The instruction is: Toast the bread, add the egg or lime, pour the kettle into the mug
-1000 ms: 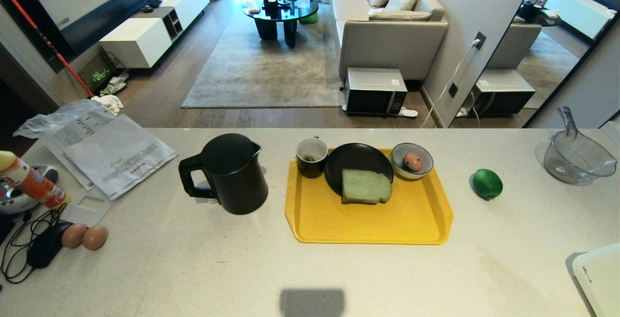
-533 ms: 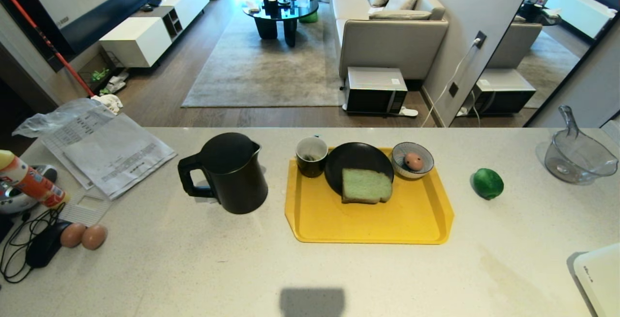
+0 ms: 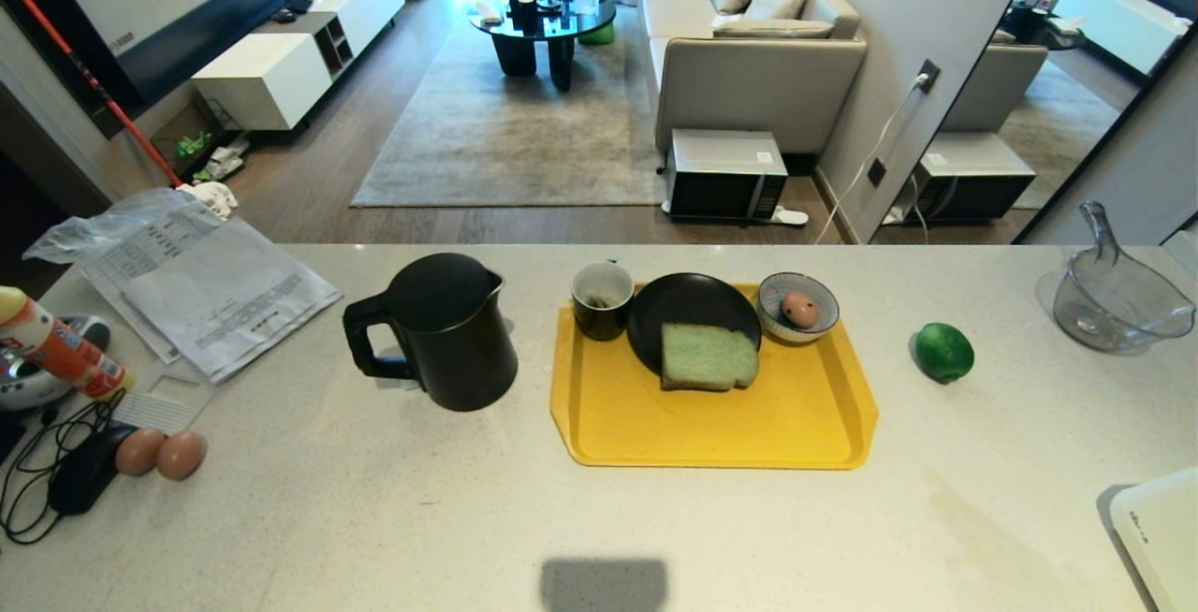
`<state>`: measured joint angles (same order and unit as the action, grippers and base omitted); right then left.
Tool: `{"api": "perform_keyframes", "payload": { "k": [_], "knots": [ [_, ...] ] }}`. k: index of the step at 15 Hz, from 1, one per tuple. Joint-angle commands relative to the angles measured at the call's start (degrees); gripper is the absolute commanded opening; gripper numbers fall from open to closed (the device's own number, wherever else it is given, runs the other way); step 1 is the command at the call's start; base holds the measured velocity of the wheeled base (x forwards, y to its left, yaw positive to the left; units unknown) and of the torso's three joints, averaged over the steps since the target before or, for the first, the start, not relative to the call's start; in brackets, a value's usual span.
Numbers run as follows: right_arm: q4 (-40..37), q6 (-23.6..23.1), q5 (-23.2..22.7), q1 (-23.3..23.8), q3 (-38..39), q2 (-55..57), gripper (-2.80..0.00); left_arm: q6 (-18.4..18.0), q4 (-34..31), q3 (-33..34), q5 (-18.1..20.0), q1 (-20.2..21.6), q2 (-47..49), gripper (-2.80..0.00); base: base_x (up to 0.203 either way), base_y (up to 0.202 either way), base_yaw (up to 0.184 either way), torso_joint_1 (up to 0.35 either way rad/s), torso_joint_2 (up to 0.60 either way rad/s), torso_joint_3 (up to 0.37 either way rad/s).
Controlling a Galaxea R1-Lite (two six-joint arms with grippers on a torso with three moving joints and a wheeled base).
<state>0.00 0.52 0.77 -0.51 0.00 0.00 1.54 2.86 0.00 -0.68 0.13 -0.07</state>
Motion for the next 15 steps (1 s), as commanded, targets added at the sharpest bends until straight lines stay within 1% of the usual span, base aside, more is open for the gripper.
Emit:
{"api": "perform_keyframes", "payload": {
  "k": [1, 15],
  "knots": [
    [-0.01, 0.0, 0.02, -0.02, 0.09, 0.09, -2.8, 0.05, 0.04, 0.97, -0.02, 0.04, -0.1, -2.8, 0.0, 0.0, 0.0, -0.105, 0.18, 0.11],
    [0.0, 0.09, 0.02, -0.02, 0.06, 0.06, -2.8, -0.02, 0.04, 0.97, -0.02, 0.04, -0.1, -2.8, 0.0, 0.0, 0.0, -0.069, 0.14, 0.07]
  ]
}}
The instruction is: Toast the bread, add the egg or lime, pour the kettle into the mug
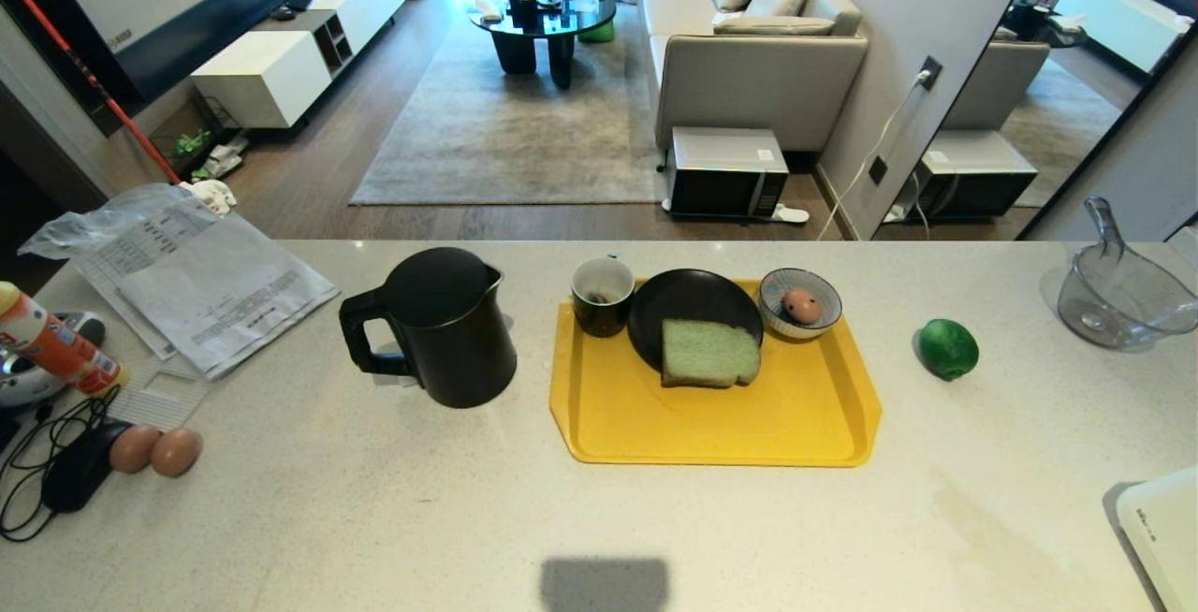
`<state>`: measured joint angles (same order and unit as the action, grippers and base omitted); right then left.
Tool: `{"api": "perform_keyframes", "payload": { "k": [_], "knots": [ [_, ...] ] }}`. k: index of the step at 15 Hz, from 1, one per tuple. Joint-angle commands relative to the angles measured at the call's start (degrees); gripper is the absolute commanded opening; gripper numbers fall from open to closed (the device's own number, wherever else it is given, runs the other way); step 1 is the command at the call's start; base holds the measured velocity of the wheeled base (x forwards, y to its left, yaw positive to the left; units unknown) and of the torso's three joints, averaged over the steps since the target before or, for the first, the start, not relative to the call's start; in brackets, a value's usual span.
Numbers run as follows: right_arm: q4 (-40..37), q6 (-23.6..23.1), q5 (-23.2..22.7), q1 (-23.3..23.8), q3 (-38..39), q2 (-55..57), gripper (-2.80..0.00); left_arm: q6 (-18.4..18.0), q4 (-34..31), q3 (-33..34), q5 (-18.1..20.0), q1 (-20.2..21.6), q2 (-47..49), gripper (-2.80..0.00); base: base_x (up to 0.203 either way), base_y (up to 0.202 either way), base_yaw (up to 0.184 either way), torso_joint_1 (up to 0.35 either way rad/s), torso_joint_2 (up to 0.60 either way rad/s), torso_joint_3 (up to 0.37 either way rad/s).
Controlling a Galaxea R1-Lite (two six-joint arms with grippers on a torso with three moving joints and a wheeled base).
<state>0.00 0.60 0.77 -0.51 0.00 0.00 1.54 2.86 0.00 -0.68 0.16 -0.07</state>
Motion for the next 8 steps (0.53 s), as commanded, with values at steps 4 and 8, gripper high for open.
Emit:
{"api": "perform_keyframes", "payload": {
  "k": [4, 8],
  "knots": [
    [0.0, 0.02, 0.06, -0.02, 0.04, 0.03, -2.8, -0.04, 0.04, 0.97, -0.02, 0.01, -0.1, -2.8, 0.0, 0.0, 0.0, -0.069, 0.14, 0.069],
    [0.0, 0.05, 0.11, -0.02, 0.01, 0.0, -2.8, -0.05, 0.04, 0.97, -0.02, 0.02, -0.1, -2.8, 0.0, 0.0, 0.0, -0.053, 0.12, 0.059]
  ]
}}
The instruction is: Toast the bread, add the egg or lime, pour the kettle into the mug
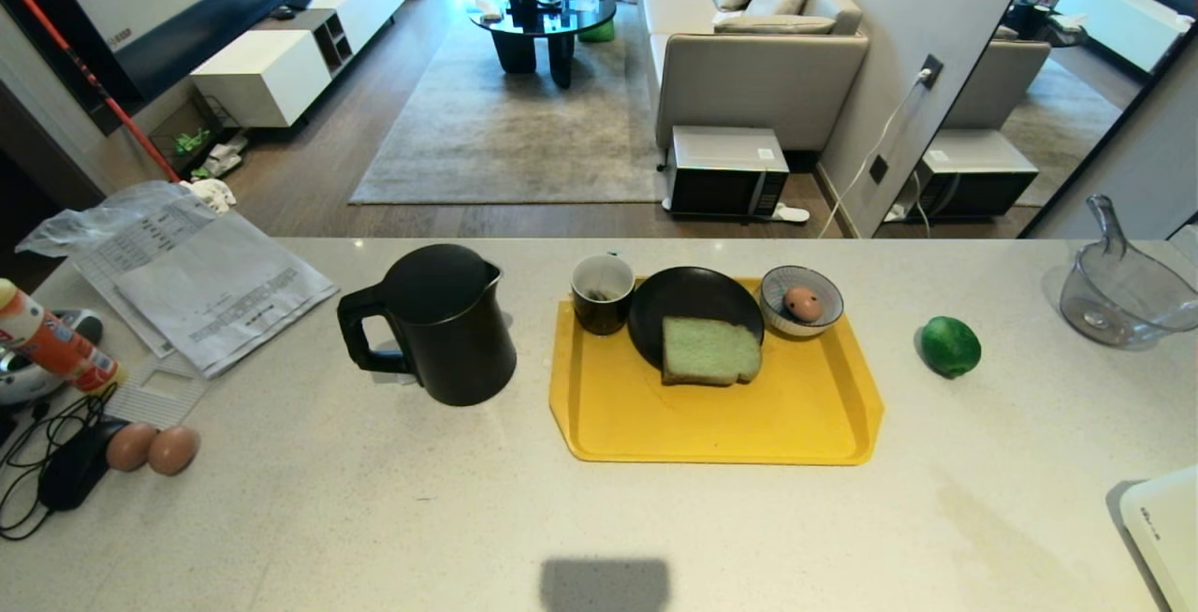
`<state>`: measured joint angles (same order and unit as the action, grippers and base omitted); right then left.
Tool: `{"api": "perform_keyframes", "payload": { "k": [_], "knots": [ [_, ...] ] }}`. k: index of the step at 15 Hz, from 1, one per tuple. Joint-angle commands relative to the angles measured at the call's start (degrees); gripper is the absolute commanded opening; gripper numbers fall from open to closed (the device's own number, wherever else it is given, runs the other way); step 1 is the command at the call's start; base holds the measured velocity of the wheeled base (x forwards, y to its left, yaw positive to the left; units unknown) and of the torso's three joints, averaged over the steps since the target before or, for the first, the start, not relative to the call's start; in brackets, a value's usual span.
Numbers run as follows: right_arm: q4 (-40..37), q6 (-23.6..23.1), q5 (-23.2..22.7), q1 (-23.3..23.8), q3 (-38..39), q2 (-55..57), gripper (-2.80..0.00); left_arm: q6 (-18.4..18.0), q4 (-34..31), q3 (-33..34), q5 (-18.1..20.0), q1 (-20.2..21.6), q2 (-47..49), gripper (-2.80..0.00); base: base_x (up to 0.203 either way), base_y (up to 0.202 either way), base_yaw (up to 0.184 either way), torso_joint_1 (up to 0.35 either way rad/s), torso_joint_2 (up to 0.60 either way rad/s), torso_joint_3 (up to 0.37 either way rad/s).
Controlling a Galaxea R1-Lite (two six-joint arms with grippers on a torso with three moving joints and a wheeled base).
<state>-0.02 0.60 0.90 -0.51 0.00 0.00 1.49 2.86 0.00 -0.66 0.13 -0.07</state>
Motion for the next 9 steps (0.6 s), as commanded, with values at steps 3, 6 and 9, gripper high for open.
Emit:
{"api": "perform_keyframes", "payload": {
  "k": [3, 6, 9],
  "knots": [
    [0.02, 0.02, -0.03, -0.02, 0.02, 0.05, -2.8, 0.01, 0.04, 0.97, -0.04, 0.04, -0.1, -2.8, 0.0, 0.0, 0.0, -0.054, 0.13, 0.058],
    [0.02, 0.02, -0.02, -0.02, 0.09, 0.08, -2.8, 0.01, 0.04, 0.97, -0.04, 0.04, -0.1, -2.8, 0.0, 0.0, 0.0, -0.056, 0.12, 0.057],
    [0.02, 0.04, -0.02, -0.02, 0.02, 0.05, -2.8, 0.09, 0.04, 0.97, -0.04, 0.04, -0.1, -2.8, 0.0, 0.0, 0.0, -0.061, 0.12, 0.061]
  ]
}}
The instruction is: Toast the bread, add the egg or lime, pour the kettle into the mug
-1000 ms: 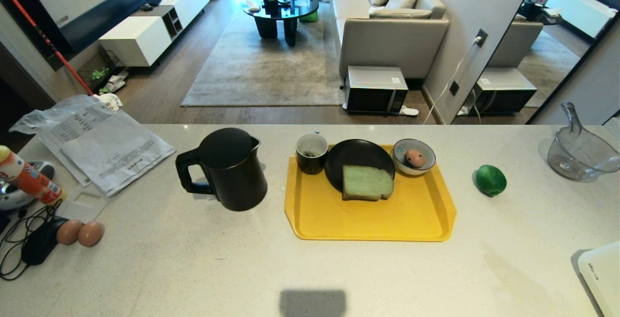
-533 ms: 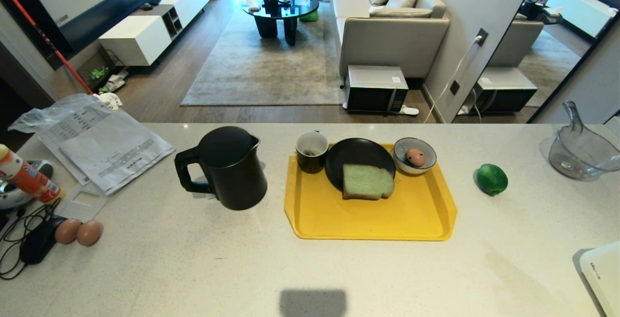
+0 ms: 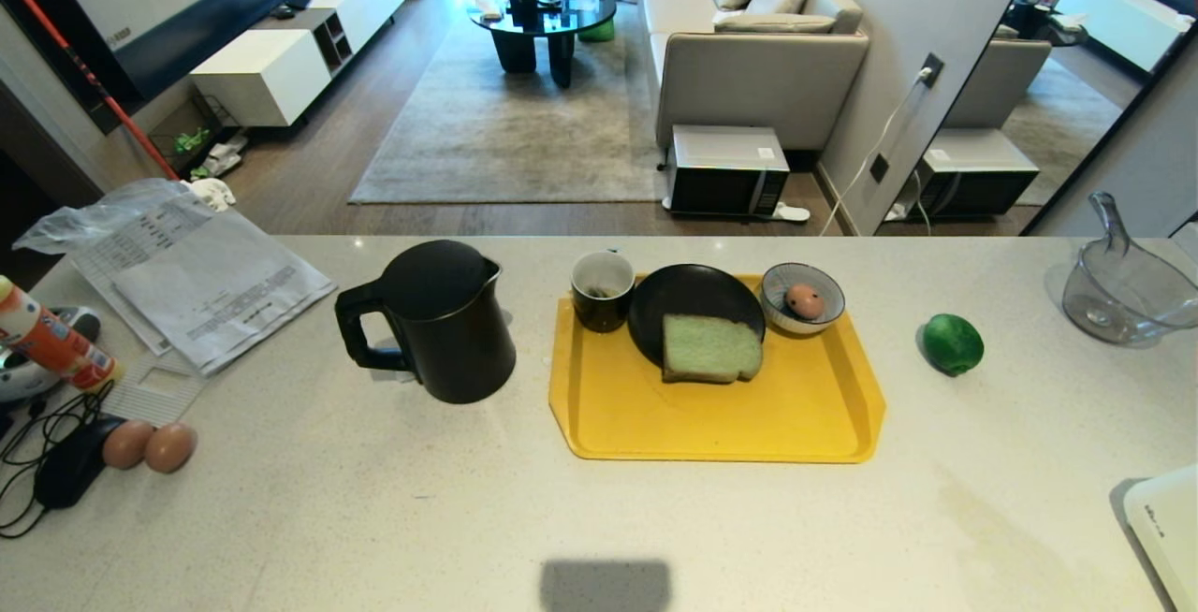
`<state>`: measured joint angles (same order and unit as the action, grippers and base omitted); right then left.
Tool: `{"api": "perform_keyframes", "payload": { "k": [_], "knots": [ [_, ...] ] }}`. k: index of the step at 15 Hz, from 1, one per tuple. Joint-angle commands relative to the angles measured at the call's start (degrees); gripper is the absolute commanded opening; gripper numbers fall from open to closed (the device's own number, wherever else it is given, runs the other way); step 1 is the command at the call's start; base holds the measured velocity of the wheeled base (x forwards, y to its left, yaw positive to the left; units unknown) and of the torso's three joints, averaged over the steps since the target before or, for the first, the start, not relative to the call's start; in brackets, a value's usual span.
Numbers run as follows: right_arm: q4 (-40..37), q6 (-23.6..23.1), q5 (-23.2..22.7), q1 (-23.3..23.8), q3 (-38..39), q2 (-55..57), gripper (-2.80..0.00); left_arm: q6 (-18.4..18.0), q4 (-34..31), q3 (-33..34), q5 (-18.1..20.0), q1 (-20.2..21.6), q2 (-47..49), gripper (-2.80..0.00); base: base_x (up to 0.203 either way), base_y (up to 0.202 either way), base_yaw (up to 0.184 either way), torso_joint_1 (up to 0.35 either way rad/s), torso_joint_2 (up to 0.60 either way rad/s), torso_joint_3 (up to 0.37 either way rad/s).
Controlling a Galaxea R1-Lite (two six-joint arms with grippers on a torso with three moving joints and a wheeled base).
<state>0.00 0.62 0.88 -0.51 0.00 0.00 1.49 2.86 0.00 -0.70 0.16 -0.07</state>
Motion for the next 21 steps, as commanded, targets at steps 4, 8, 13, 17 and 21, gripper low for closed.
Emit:
{"api": "perform_keyframes", "payload": {
  "k": [4, 8, 13, 17, 21],
  "knots": [
    [0.0, -0.01, 0.0, -0.02, 0.09, 0.0, -2.8, 0.08, 0.04, 0.97, 0.0, 0.02, -0.1, -2.8, 0.0, 0.0, 0.0, -0.057, 0.12, 0.056],
    [0.0, 0.08, 0.0, -0.02, 0.05, 0.04, -2.8, 0.09, 0.04, 0.97, 0.0, -0.05, -0.1, -2.8, 0.0, 0.0, 0.0, -0.059, 0.13, 0.06],
    [0.0, 0.61, 0.09, -0.02, 0.06, 0.0, -2.8, 0.09, 0.04, 0.97, 0.0, 0.02, -0.1, -2.8, 0.0, 0.0, 0.0, -0.054, 0.12, 0.055],
    [0.0, 0.79, 0.09, -0.02, 0.0, 0.02, -2.8, 0.09, 0.04, 0.97, 0.0, 0.02, -0.1, -2.8, 0.0, 0.0, 0.0, -0.066, 0.12, 0.061],
    [0.0, 0.84, 0.09, -0.02, 0.0, 0.05, -2.8, 0.09, 0.04, 0.97, 0.0, 0.02, -0.1, -2.8, 0.0, 0.0, 0.0, -0.056, 0.12, 0.058]
  ]
}}
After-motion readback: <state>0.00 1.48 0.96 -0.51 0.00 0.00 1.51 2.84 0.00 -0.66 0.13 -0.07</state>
